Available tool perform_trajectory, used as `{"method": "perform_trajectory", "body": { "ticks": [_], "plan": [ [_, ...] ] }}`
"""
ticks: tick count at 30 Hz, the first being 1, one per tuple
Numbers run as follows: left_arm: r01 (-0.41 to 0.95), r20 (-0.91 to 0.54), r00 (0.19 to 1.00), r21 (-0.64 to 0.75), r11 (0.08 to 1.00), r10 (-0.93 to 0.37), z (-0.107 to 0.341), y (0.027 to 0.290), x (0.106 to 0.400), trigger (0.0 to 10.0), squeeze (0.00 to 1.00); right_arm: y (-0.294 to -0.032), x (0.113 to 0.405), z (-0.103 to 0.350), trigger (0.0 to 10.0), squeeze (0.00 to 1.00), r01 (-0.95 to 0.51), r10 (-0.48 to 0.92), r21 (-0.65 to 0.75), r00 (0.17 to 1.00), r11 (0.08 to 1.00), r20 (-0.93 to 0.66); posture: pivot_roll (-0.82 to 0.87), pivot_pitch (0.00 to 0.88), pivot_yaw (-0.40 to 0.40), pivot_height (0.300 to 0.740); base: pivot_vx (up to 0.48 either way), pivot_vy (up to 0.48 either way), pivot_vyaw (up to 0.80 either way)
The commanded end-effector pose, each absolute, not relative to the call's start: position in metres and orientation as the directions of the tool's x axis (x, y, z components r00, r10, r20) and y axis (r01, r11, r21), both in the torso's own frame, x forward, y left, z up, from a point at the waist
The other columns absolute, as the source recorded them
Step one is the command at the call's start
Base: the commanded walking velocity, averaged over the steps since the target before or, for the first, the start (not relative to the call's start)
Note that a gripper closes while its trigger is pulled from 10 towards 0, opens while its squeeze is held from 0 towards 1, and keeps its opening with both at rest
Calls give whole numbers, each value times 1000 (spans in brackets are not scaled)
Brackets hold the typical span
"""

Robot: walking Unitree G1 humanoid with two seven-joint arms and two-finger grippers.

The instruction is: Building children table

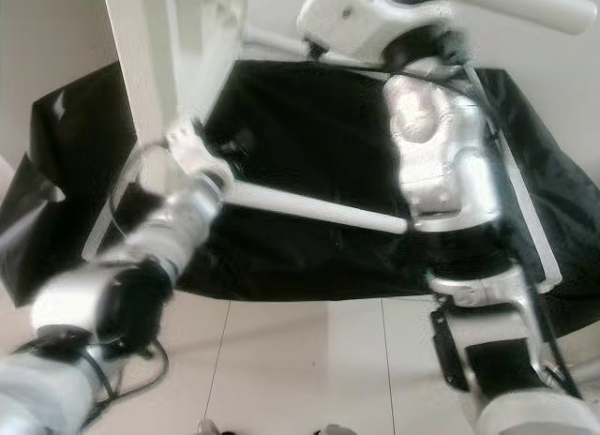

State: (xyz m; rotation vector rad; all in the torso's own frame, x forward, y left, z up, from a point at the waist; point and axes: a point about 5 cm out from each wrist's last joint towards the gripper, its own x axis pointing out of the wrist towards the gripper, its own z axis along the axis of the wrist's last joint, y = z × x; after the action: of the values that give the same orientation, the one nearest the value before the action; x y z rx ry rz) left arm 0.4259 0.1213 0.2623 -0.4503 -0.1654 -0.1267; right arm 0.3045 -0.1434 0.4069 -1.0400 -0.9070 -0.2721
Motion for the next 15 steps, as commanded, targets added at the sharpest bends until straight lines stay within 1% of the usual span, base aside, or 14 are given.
{"method": "perform_trajectory", "body": {
  "ticks": [1, 3, 4, 5, 6, 7, 8, 9, 10, 11, 12, 13, 14, 15],
  "plan": [
    [-327, 173, 853, -558, 763, 492, 279, 227, 413, 10000, 0, -225, 261, 450, 0, 0, 807, -147, -277, 405, 522, 902, -156, 75, 56, 740, 0, 0, 0],
    [-325, 282, 809, -516, 792, 516, 319, 224, 411, 10000, 0, -238, 265, 447, 0, 0, 793, -207, -259, 431, 552, 878, -149, 69, 45, 740, 0, 0, 0],
    [-325, 282, 809, -516, 792, 516, 319, 224, 411, 10000, 0, -238, 265, 447, 0, 0, 793, -207, -259, 431, 552, 878, -149, 69, 45, 740, 0, 0, 0],
    [-293, 369, 785, -488, 822, 498, 347, 216, 409, 10000, 0, -248, 270, 441, 0, 0, 784, -250, -253, 456, 567, 854, -145, 67, 39, 740, 0, 0, 0],
    [-293, 369, 785, -488, 822, 498, 347, 216, 409, 10000, 0, -248, 270, 441, 0, 0, 784, -250, -253, 456, 567, 854, -145, 67, 39, 740, 0, 0, 0],
    [-250, 466, 751, -456, 854, 468, 378, 203, 405, 10000, 0, -262, 278, 429, 0, 0, 771, -316, -237, 492, 591, 811, -138, 63, 28, 740, 0, 0, 0],
    [-250, 466, 751, -456, 854, 468, 378, 203, 405, 10000, 0, -262, 278, 429, 0, 0, 771, -316, -237, 492, 591, 811, -138, 63, 28, 740, 0, 0, 0],
    [-210, 540, 721, -426, 880, 434, 401, 190, 400, 10000, 0, -271, 283, 416, 0, 0, 764, -358, -240, 524, 599, 773, -129, 62, 19, 740, 0, 0, 0],
    [-144, 634, 679, -378, 914, 370, 427, 169, 391, 10000, 0, -282, 291, 393, 0, 0, 756, -412, -249, 565, 605, 715, -122, 61, 15, 740, 0, 0, 0],
    [-144, 634, 679, -378, 914, 370, 427, 169, 391, 10000, 0, -282, 291, 393, 0, 0, 756, -412, -249, 565, 605, 715, -122, 61, 15, 740, 0, 0, 0],
    [-73, 697, 647, -349, 934, 311, 447, 149, 383, 10000, 0, -291, 295, 370, 0, 0, 744, -467, -236, 599, 625, 651, -115, 62, 13, 740, 0, 0, 0],
    [-73, 697, 647, -349, 934, 311, 447, 149, 383, 10000, 0, -291, 295, 370, 0, 0, 744, -467, -236, 599, 625, 651, -115, 62, 13, 740, 0, 0, 0],
    [-26, 746, 616, -301, 953, 252, 462, 132, 376, 10000, 0, -295, 298, 351, 0, 0, 737, -494, -242, 623, 631, 607, -113, 63, 14, 740, 0, 0, 0],
    [-26, 746, 616, -301, 953, 252, 462, 132, 376, 10000, 0, -295, 298, 351, 0, 0, 737, -494, -242, 623, 631, 607, -113, 63, 14, 740, 0, 0, 0]
  ]
}}
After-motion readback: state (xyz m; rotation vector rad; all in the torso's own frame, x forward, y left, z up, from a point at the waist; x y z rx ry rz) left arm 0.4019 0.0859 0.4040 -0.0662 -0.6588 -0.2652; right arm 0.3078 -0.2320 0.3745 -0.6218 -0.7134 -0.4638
